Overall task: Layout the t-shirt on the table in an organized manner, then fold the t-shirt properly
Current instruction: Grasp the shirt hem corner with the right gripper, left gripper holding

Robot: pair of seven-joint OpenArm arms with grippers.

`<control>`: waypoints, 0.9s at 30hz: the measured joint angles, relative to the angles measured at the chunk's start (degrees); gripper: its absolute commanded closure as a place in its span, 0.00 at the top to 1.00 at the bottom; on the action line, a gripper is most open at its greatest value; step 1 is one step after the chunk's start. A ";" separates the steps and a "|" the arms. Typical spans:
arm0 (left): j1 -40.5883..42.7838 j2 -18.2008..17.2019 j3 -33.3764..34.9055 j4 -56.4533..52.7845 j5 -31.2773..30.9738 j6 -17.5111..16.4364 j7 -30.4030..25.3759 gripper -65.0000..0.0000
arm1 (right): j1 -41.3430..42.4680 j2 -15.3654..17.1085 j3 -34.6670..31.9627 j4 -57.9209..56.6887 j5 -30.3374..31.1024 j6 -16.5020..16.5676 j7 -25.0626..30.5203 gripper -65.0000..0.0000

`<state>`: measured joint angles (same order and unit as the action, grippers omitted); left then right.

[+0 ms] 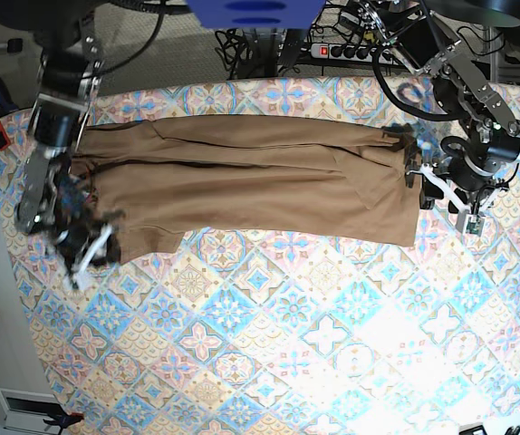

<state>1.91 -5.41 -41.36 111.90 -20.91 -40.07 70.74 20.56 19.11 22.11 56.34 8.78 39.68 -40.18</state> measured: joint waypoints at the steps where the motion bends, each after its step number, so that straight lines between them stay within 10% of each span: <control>1: 0.00 0.00 0.00 0.00 0.00 0.00 0.02 0.49 | 0.26 0.33 0.00 -0.46 0.00 0.00 0.96 0.29; 15: -0.33 0.31 0.11 0.00 -0.02 0.00 0.00 0.49 | -0.92 1.11 -0.57 -2.08 -0.72 -0.04 1.84 0.29; 27: -0.15 0.00 -0.02 0.00 -0.02 0.00 0.00 0.49 | -2.67 -1.03 -1.44 -2.86 -16.37 0.20 10.32 0.29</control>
<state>1.76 -5.41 -41.39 111.90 -20.93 -40.07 70.74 17.89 18.09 20.67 53.47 -7.60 39.88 -29.87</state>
